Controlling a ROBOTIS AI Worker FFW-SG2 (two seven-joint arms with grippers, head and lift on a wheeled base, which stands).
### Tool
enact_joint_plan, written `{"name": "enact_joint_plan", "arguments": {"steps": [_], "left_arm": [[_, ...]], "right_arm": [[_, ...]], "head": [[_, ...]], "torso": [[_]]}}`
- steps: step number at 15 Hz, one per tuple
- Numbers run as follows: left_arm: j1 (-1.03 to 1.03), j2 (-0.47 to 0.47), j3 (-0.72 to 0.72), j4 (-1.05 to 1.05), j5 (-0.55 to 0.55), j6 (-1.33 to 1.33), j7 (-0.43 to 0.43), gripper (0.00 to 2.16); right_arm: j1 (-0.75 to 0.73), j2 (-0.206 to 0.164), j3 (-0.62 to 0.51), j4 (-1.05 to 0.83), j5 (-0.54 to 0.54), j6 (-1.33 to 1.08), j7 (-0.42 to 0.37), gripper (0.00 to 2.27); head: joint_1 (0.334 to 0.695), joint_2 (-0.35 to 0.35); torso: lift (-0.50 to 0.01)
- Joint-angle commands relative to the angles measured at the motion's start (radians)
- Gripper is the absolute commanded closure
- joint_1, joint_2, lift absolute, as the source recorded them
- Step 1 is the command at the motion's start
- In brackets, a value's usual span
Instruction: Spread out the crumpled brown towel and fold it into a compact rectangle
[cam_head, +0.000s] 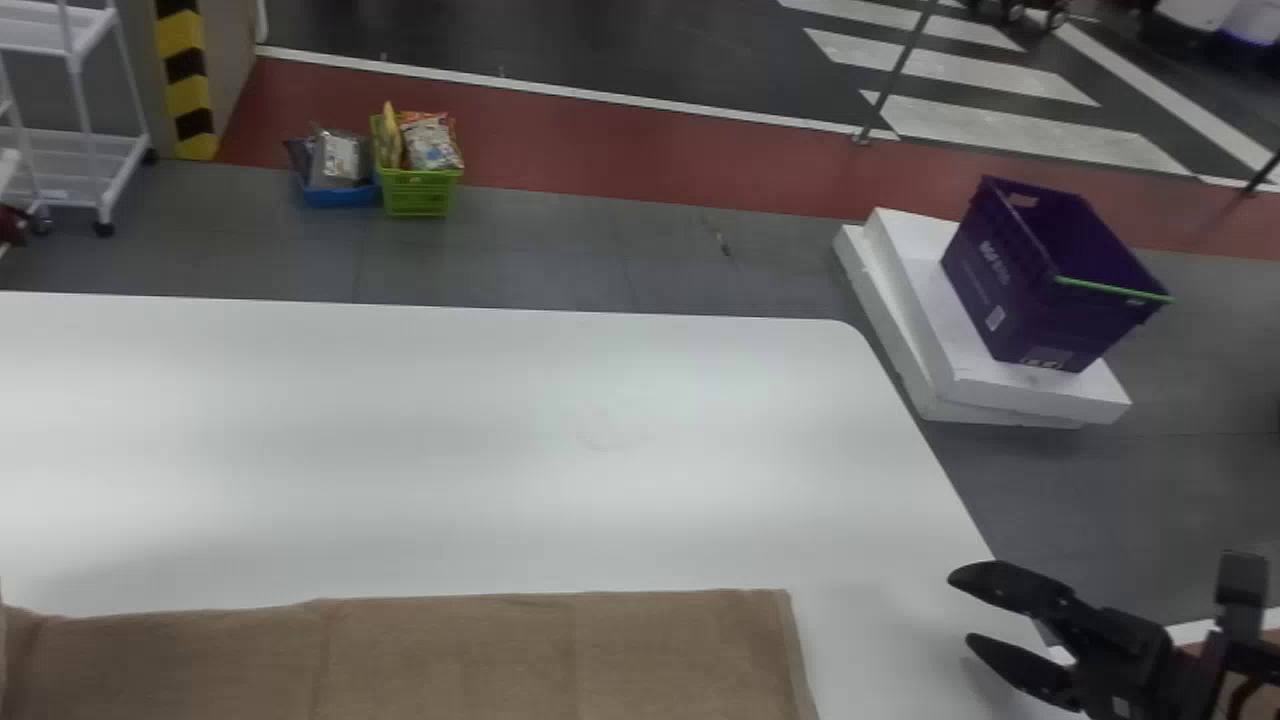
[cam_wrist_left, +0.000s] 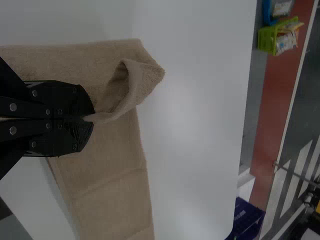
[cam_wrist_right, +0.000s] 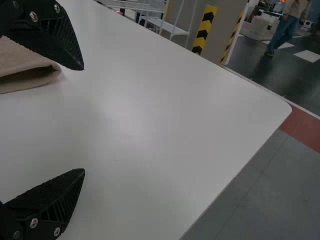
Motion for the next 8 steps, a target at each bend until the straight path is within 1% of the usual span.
{"name": "enact_joint_plan", "arguments": {"steps": [1,2,4,7,8], "left_arm": [[-0.037,-0.035,-0.143,-0.006,-0.062,0.001,0.019,2.1],[-0.04,-0.055,-0.2,-0.005,-0.107,0.001,0.025,2.1],[-0.037,-0.057,-0.286,-0.003,-0.148,0.001,0.025,2.11],[0.005,-0.054,-0.377,-0.006,-0.186,0.001,0.02,2.11],[0.011,-0.052,-0.413,-0.011,-0.214,0.001,0.016,2.11]], "right_arm": [[0.008,0.005,-0.011,-0.005,-0.001,0.002,0.006,0.08],[0.013,0.005,-0.017,-0.005,-0.001,0.002,0.006,0.08],[0.016,0.005,-0.023,-0.005,-0.001,0.002,0.007,0.08],[0.014,0.003,-0.021,-0.005,-0.001,0.002,0.007,0.08],[0.014,0.003,-0.018,-0.005,-0.001,0.002,0.007,0.08]], "head": [[0.695,-0.35],[0.695,-0.35],[0.695,-0.35],[0.695,-0.35],[0.695,-0.35]], "torso": [[-0.127],[-0.127],[-0.127],[-0.127],[-0.127]]}}
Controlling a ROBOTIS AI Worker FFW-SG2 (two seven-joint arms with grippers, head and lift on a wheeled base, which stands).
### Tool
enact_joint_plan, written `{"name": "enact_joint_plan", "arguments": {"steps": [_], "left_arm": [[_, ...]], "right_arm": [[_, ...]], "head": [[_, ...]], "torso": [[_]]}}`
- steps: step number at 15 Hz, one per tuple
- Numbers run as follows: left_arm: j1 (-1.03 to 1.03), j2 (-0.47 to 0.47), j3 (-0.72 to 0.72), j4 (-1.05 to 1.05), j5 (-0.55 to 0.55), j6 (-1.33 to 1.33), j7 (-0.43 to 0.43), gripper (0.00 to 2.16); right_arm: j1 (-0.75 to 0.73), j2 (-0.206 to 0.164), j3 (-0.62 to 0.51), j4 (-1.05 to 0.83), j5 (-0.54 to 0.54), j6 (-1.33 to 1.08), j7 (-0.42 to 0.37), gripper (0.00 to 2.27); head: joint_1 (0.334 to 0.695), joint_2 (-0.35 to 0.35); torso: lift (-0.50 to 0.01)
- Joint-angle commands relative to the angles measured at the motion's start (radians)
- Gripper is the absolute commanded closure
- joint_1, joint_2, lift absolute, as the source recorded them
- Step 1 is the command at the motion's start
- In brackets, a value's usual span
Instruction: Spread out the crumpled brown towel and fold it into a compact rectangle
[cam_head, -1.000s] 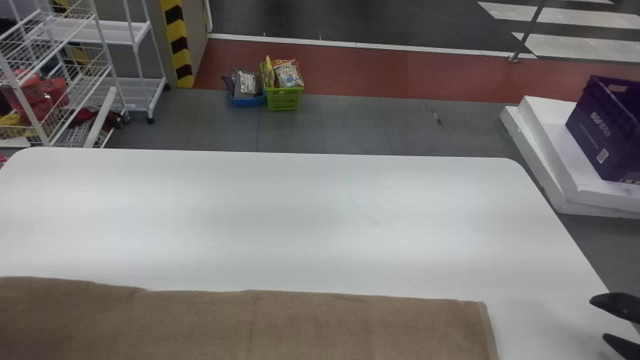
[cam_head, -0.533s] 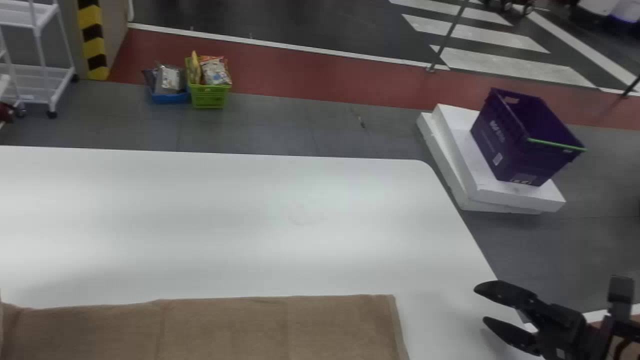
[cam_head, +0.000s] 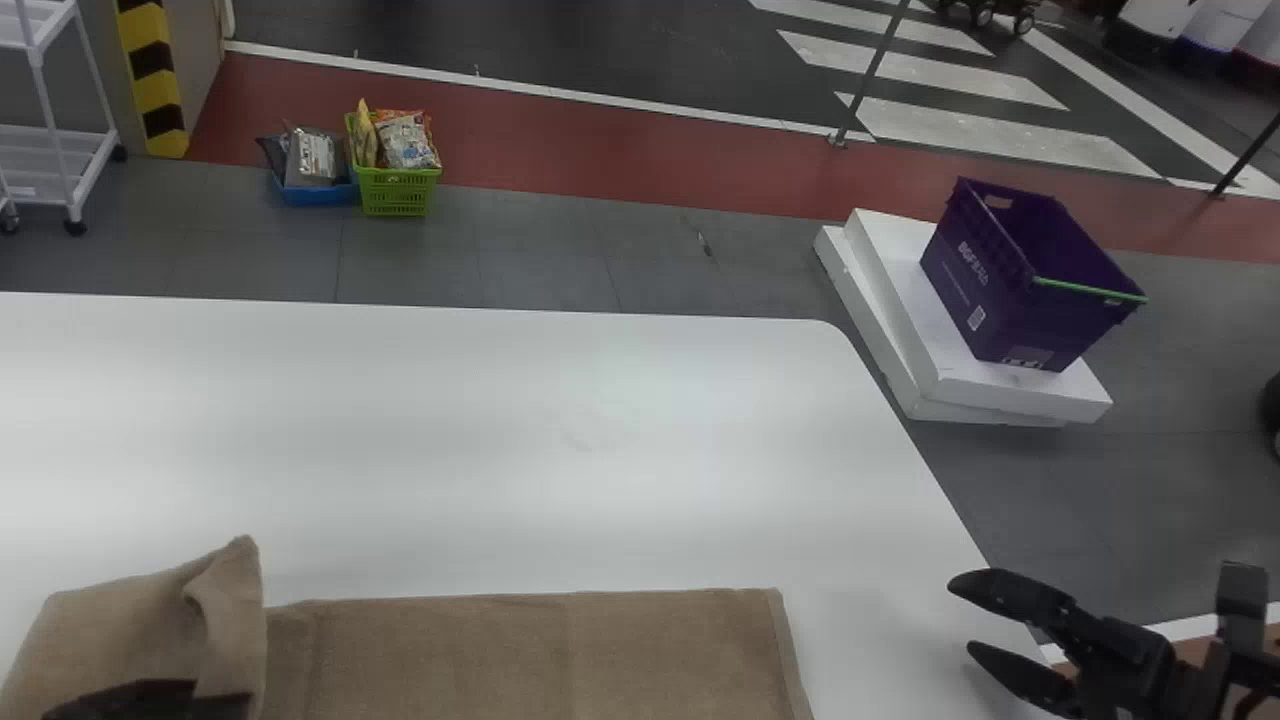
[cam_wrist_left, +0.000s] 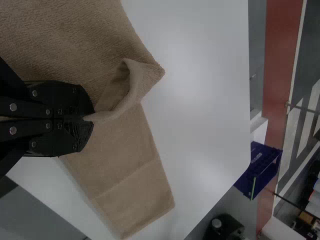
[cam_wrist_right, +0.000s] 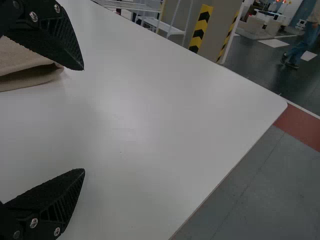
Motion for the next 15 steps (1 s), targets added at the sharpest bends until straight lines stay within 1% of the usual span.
{"name": "enact_joint_plan", "arguments": {"steps": [1,3,6,11,15], "left_arm": [[0.015,0.004,-0.098,-0.009,-0.065,0.001,-0.002,2.11],[0.012,-0.001,-0.191,0.004,-0.115,0.001,0.031,2.11],[-0.042,-0.02,-0.32,0.056,-0.151,0.001,0.118,2.11],[-0.139,-0.108,-0.382,0.113,-0.152,0.001,0.153,2.11],[-0.151,-0.112,-0.435,0.149,-0.152,0.001,0.163,2.1]], "right_arm": [[0.0,-0.001,0.006,0.0,-0.002,0.002,0.0,0.08],[0.0,0.002,0.006,-0.002,-0.005,0.002,0.0,0.08],[0.003,0.007,0.0,-0.008,-0.008,0.002,0.0,0.08],[0.015,0.007,-0.009,-0.009,-0.009,0.002,0.0,0.08],[0.012,0.005,-0.009,-0.009,-0.011,0.002,0.0,0.08]], "head": [[0.695,-0.35],[0.695,-0.35],[0.695,-0.35],[0.695,-0.35],[0.695,-0.35]], "torso": [[-0.127],[-0.127],[-0.127],[-0.127],[-0.127]]}}
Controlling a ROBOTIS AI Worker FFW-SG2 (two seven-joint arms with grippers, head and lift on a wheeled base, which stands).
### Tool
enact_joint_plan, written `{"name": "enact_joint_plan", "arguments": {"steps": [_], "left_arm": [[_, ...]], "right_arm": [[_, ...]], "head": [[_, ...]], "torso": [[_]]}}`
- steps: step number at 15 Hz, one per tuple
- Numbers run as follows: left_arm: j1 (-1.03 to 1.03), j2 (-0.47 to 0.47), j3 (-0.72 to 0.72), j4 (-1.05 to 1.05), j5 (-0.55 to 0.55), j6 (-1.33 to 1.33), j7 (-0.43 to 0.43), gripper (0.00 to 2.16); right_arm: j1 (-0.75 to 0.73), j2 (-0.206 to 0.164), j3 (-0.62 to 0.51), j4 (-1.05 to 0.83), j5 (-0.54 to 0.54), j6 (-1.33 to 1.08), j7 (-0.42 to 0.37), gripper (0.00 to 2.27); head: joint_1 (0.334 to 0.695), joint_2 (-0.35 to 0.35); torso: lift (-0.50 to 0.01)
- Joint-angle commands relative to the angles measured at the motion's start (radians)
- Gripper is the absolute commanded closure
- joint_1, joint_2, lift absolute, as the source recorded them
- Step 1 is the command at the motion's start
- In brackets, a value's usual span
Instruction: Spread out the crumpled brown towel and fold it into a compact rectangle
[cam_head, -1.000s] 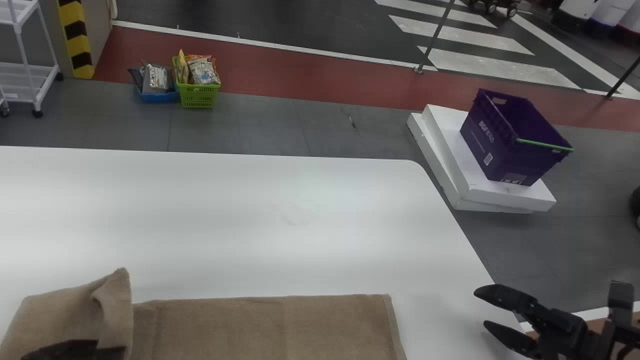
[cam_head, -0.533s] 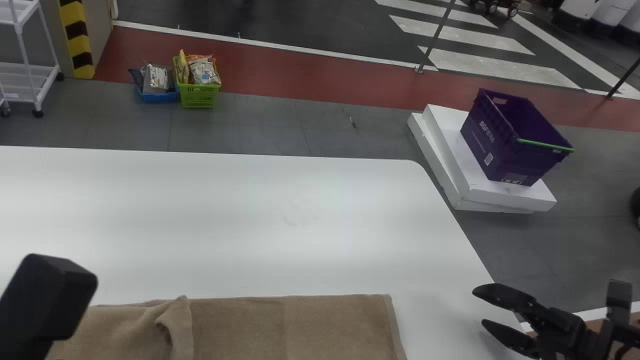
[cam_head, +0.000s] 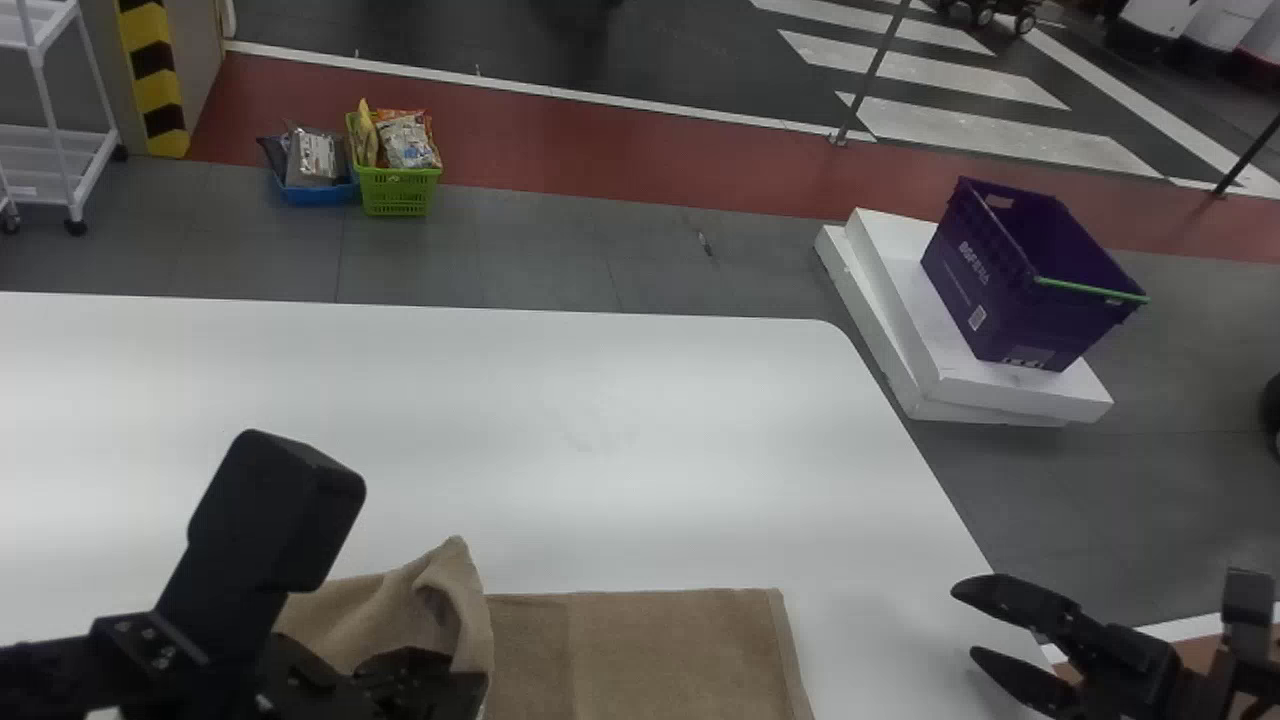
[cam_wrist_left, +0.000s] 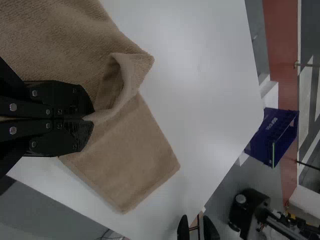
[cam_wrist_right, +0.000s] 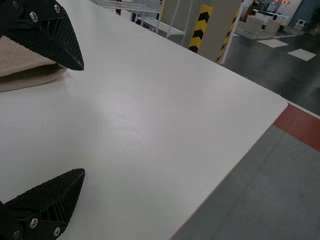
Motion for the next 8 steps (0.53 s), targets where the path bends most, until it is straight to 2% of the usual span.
{"name": "enact_joint_plan", "arguments": {"steps": [1,8], "left_arm": [[-0.002,-0.001,-0.036,0.028,-0.001,0.001,0.005,2.1],[-0.032,-0.041,-0.132,0.09,-0.021,0.001,0.048,2.1]], "right_arm": [[-0.006,-0.002,0.001,0.0,0.001,0.002,-0.002,0.08],[-0.012,-0.004,0.004,0.0,0.001,0.002,-0.002,0.08]], "head": [[0.695,-0.35],[0.695,-0.35]], "torso": [[-0.127],[-0.127]]}}
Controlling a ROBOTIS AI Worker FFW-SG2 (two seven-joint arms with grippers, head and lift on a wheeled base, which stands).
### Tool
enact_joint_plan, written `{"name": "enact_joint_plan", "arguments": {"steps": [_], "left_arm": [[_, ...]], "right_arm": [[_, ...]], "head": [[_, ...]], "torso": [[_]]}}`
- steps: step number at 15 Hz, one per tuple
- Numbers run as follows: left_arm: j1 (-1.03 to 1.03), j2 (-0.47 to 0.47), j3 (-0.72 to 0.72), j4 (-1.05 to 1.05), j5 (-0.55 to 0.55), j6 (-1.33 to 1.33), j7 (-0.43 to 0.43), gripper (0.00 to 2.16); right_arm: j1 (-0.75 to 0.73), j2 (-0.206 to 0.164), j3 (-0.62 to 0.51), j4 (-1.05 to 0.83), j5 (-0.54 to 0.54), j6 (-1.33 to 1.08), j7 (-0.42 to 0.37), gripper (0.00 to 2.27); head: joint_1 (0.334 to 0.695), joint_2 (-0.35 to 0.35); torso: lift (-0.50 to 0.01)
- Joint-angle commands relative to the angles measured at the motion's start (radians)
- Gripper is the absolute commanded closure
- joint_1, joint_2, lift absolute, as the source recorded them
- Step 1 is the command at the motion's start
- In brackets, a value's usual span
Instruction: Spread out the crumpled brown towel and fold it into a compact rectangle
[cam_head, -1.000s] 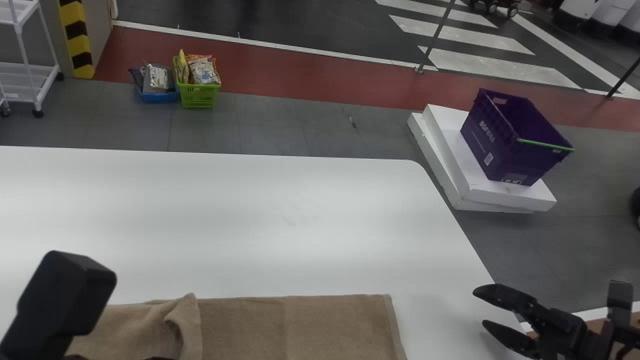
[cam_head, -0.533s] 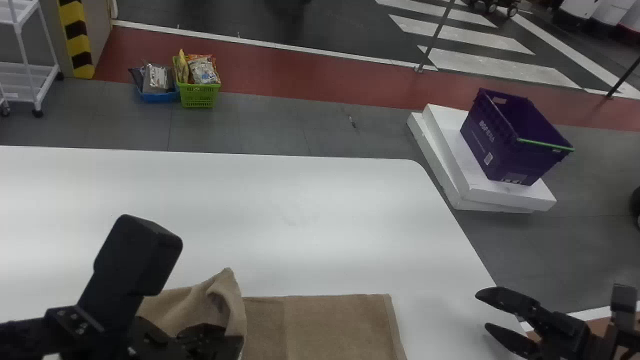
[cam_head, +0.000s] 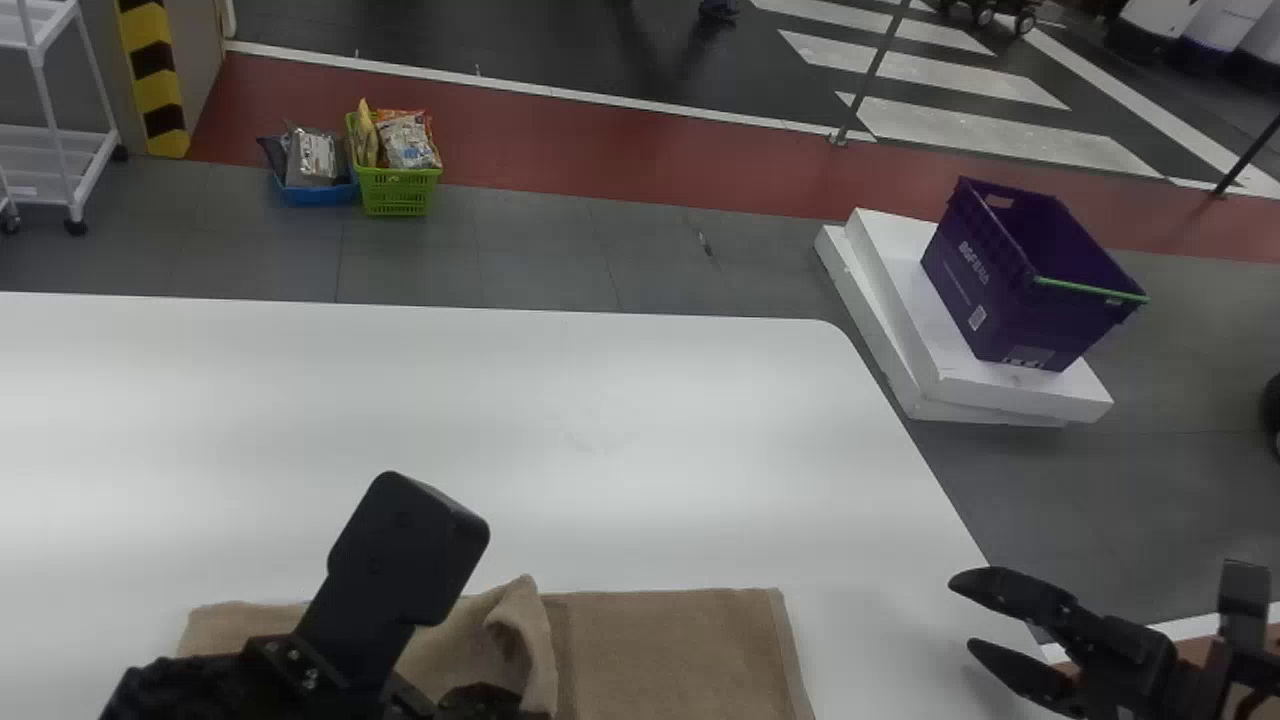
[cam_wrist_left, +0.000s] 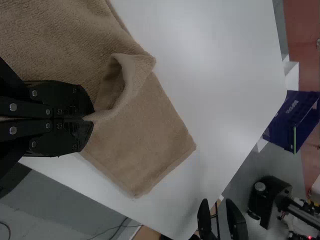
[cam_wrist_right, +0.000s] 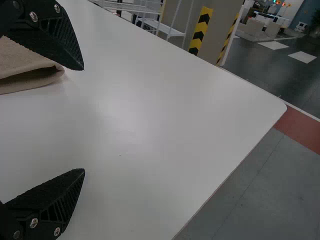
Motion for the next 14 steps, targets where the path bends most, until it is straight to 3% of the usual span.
{"name": "enact_joint_plan", "arguments": {"steps": [1,3,4,5,6,9,14], "left_arm": [[-0.012,-0.016,-0.02,0.003,0.0,0.001,0.005,2.1],[-0.02,-0.033,-0.027,0.014,0.0,0.001,0.015,2.05],[-0.02,-0.031,-0.04,0.022,-0.001,0.001,0.033,1.55],[-0.02,-0.028,-0.041,0.023,-0.003,0.001,0.038,0.62],[-0.02,-0.028,-0.044,0.022,-0.003,0.001,0.038,0.3],[-0.02,-0.028,-0.052,0.017,0.003,0.001,0.059,0.07],[-0.016,-0.025,-0.055,0.011,0.028,0.001,0.088,0.07]], "right_arm": [[0.0,-0.001,-0.005,0.0,0.0,0.002,0.0,0.08],[0.0,-0.002,-0.005,0.0,0.0,0.002,0.0,0.08],[0.0,-0.002,-0.005,0.0,0.0,0.002,0.0,0.08],[0.0,-0.002,-0.005,0.0,0.0,0.002,0.0,0.08],[0.0,-0.004,-0.003,0.0,0.0,0.002,0.0,0.08],[-0.006,-0.004,0.003,0.0,0.0,0.002,-0.001,0.08],[-0.008,-0.005,-0.002,-0.002,0.003,0.002,-0.001,0.08]], "head": [[0.695,-0.35],[0.695,-0.35],[0.695,-0.35],[0.695,-0.35],[0.695,-0.35],[0.695,-0.35],[0.695,-0.35]], "torso": [[-0.127],[-0.127],[-0.127],[-0.127],[-0.127],[-0.127],[-0.127]]}}
